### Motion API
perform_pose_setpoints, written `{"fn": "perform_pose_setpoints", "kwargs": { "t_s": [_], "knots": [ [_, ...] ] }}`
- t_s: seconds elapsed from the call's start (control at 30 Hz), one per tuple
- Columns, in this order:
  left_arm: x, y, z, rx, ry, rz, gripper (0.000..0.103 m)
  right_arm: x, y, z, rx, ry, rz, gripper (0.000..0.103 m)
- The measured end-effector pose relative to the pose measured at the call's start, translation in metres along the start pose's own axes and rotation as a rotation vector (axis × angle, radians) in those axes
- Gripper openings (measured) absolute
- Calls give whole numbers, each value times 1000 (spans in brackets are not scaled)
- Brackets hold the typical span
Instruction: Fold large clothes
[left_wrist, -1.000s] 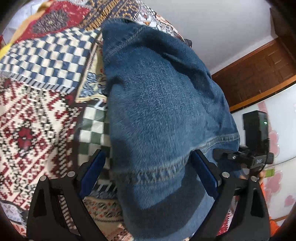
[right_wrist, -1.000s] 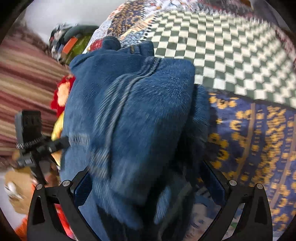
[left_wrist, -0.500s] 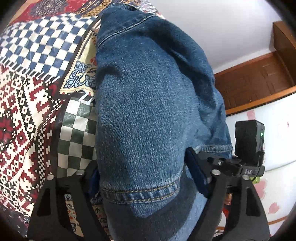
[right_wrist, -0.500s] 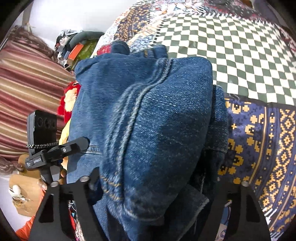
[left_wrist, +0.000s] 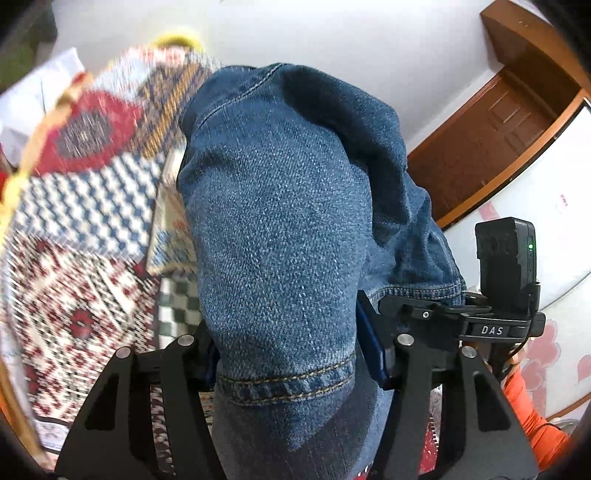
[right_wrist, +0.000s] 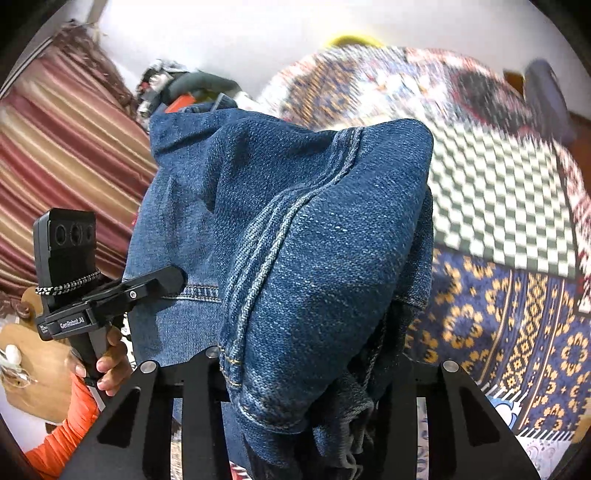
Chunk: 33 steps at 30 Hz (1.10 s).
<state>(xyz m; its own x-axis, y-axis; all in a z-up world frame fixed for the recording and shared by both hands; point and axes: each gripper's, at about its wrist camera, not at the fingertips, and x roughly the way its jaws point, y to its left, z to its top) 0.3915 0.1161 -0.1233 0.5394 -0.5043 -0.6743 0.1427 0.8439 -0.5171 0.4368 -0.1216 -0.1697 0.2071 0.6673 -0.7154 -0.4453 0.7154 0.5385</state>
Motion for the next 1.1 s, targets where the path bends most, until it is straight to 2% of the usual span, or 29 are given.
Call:
{"fn": "perform_pose_setpoints", "kwargs": {
  "t_s": [0.07,0.23,0.37,0.5,0.63,0.83,0.93,1.0,1.1],
  "knots": [
    [-31,8,0,10,-45,6,60,-10,19,1,-33,-26,4,38],
    [-72,27,16,7,-105,38,60,-7,75,4,-104,-63,19,38],
    [-101,54,4,-17,-109,83,60,14,104,-3,-124,-38,44,38],
    [-111,91,-11,-71,-86,124,60,55,124,-10,-121,29,72,38],
    [-105,131,-32,-144,-42,148,60,99,132,-19,-113,104,84,38],
    [-68,188,-56,-256,35,153,60,166,122,-34,-66,224,81,38],
    [-49,216,-69,-327,65,127,60,187,115,-39,-60,257,68,38],
    [-40,233,-81,-385,57,91,62,194,111,-39,-62,267,74,38],
    [-34,246,-93,-408,38,59,64,199,111,-41,-90,274,73,39]
  ]
}}
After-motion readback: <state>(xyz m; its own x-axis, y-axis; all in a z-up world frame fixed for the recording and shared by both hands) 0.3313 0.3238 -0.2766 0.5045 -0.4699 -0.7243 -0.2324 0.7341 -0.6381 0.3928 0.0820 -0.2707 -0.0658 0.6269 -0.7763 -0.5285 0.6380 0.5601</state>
